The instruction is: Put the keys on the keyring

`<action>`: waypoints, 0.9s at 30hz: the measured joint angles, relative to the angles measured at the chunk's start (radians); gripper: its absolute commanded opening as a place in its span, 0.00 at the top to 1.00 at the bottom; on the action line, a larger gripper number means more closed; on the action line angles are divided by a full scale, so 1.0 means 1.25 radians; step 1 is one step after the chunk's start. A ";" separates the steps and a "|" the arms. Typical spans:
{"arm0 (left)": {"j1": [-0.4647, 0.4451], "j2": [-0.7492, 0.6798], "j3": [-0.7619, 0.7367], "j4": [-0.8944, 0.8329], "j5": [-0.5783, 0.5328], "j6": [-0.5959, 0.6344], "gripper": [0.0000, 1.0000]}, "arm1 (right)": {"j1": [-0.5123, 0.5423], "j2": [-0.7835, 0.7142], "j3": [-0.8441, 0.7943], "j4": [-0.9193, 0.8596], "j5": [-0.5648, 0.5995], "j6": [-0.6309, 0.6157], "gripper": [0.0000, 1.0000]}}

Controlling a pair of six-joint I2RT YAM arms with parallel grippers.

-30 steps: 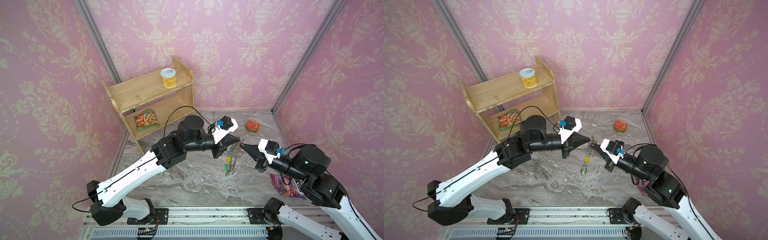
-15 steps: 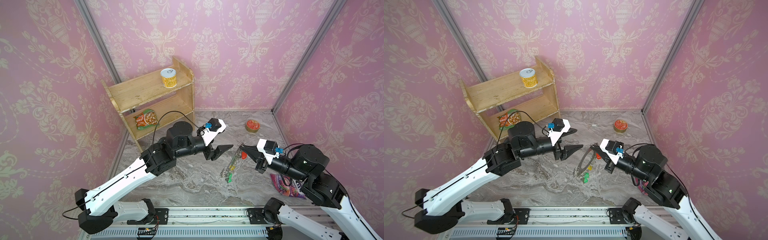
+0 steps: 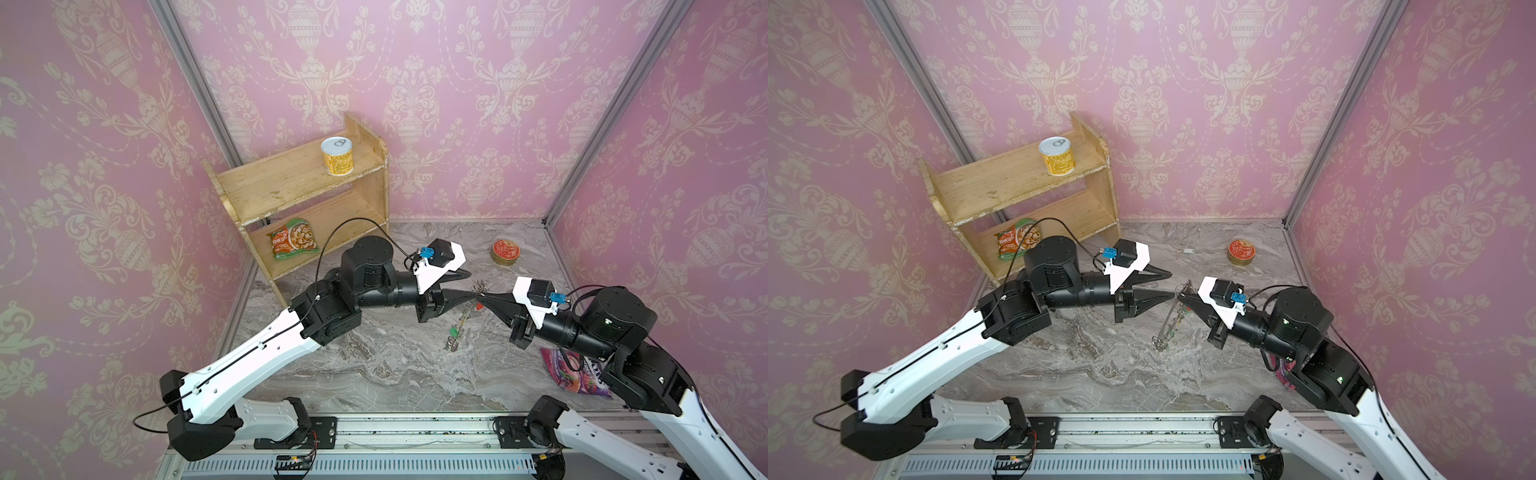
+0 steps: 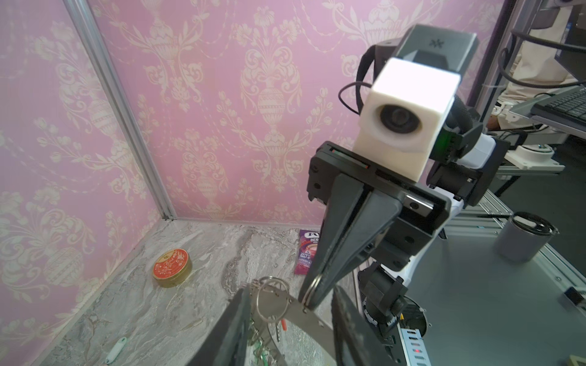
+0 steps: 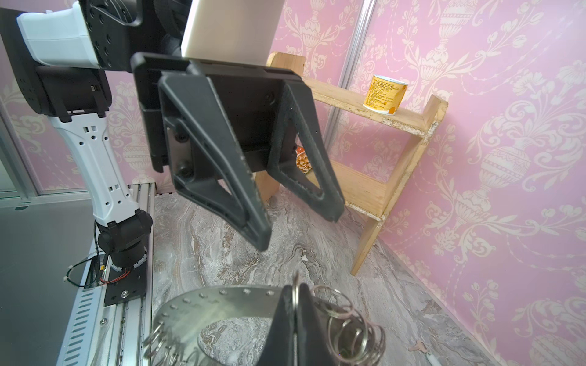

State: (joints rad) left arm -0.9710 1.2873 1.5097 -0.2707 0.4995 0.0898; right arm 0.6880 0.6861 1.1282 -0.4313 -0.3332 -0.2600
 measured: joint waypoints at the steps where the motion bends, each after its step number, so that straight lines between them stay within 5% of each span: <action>1: 0.000 0.004 0.002 -0.004 0.013 0.002 0.63 | 0.000 0.000 0.000 0.000 -0.002 0.002 1.00; 12: 0.000 0.013 0.017 -0.022 0.102 0.005 0.77 | 0.000 0.000 0.000 0.004 -0.023 0.020 1.00; 27: 0.000 -0.012 -0.009 -0.005 0.056 0.022 0.69 | 0.000 0.000 0.039 0.005 -0.052 0.023 1.00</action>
State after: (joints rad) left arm -0.9710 1.2720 1.4979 -0.2768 0.5701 0.1173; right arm 0.6880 0.6861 1.1770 -0.4244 -0.3981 -0.2314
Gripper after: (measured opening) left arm 0.306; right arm 0.043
